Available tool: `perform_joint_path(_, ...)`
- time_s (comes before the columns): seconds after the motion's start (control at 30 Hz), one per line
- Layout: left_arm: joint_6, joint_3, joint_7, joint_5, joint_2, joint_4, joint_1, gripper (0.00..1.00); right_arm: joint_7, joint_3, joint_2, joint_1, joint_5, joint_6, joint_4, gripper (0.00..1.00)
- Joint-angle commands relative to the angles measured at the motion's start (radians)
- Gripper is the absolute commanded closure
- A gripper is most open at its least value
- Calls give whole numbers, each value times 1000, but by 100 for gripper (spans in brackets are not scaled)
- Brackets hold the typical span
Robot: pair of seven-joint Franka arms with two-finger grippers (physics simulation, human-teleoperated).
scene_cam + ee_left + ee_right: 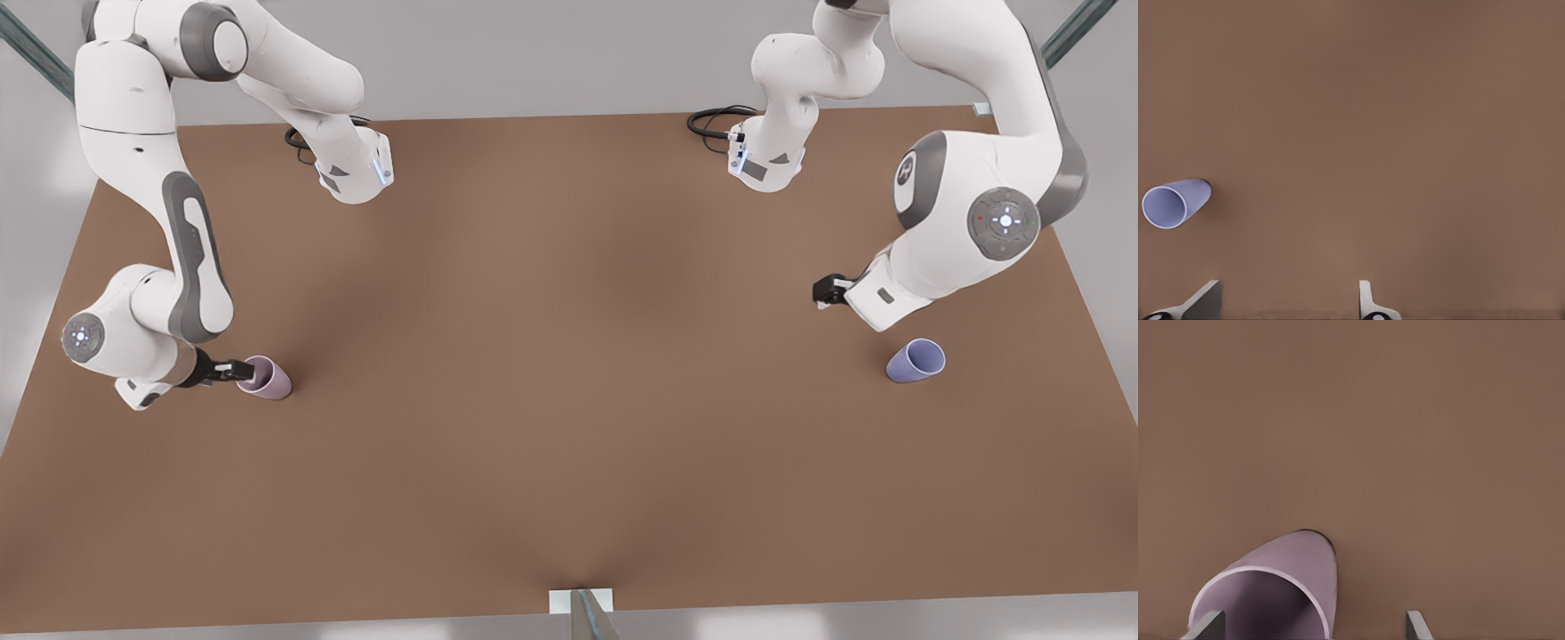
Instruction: Stack the cups, with the pink cup at the bottom and the purple cup at the top
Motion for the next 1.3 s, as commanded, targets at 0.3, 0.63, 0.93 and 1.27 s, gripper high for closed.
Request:
perform_joint_path(0.3, -87, 0, -3, 1, -1, 0, 1, 0, -156, 0, 67, 1, 1, 40, 1, 79)
perform_joint_path(0.63, -90, 0, -3, 1, 1, 0, 1, 0, -144, 17, 47, 8, 1, -7, 39, 79)
perform_joint_path(0.93, -90, 0, 4, 2, -1, 0, 1, 0, 261, 328, 17, 10, 9, -171, 229, 79)
perform_joint_path(1.27, -88, 0, 11, 8, -1, 25, 1, 0, 1509, 324, 475, 737, -94, -325, 1027, 79)
